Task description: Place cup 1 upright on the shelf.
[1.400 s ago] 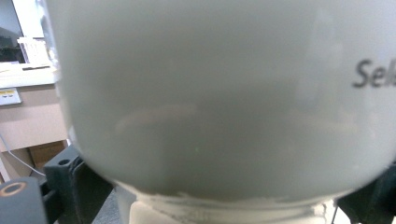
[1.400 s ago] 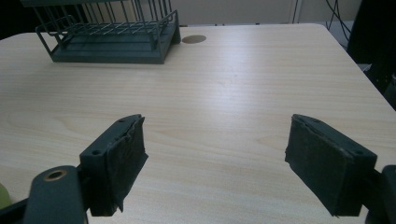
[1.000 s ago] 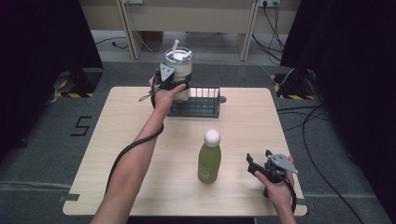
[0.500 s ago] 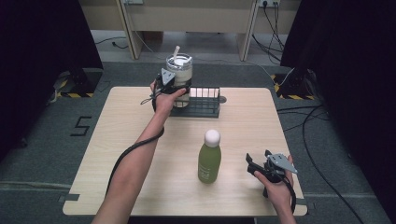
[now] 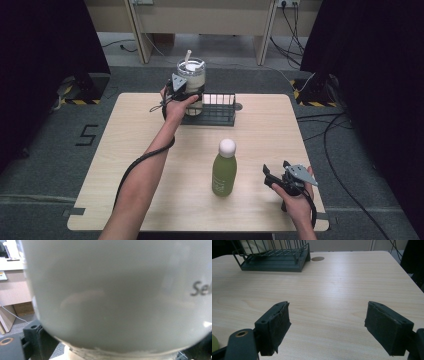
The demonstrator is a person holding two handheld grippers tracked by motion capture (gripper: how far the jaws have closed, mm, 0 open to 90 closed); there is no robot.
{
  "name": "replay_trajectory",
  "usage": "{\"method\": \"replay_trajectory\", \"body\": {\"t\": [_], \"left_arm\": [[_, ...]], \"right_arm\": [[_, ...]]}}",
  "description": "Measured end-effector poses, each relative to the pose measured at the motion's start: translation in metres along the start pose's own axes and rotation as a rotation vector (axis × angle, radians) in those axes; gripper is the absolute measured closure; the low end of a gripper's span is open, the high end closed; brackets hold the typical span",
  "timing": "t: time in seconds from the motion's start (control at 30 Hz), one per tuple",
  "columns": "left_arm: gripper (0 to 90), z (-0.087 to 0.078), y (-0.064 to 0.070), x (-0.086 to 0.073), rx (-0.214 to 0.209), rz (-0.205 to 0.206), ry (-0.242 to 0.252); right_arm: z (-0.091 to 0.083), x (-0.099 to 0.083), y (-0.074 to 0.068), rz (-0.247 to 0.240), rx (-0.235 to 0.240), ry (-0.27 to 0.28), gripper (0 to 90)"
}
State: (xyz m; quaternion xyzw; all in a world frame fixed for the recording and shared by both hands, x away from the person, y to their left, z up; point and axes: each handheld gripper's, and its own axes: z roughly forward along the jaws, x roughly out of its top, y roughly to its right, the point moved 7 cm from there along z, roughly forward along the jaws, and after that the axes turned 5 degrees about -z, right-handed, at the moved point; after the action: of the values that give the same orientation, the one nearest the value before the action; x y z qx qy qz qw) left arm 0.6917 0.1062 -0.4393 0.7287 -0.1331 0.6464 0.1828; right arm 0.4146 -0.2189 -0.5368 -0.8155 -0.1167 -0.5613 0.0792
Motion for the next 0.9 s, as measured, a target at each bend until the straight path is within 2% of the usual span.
{"method": "replay_trajectory", "body": {"t": [0.13,0.33,0.47,0.6,0.67,0.9], "left_arm": [[5.8,-0.001,0.000,-0.001,-0.003,-0.005,0.003],[5.4,-0.003,0.002,-0.002,-0.020,0.011,-0.008],[0.1,-0.005,0.001,-0.004,-0.007,0.000,-0.013],[0.0,-0.007,0.001,-0.002,-0.002,0.027,-0.013],[0.0,-0.008,0.002,-0.001,-0.005,0.023,-0.011],[0.0,-0.016,0.001,-0.002,0.003,0.049,-0.020]], "right_arm": [[0.000,0.000,0.000,-0.001,0.002,0.000,19.5],[0.001,0.000,-0.001,-0.005,0.004,-0.002,19.4],[0.000,0.000,-0.001,-0.005,0.005,-0.004,19.2],[0.000,-0.001,-0.001,-0.008,0.003,-0.005,19.1],[0.000,-0.001,-0.001,-0.008,0.004,-0.006,19.0],[0.000,-0.001,-0.002,-0.011,0.005,-0.007,19.0]]}}
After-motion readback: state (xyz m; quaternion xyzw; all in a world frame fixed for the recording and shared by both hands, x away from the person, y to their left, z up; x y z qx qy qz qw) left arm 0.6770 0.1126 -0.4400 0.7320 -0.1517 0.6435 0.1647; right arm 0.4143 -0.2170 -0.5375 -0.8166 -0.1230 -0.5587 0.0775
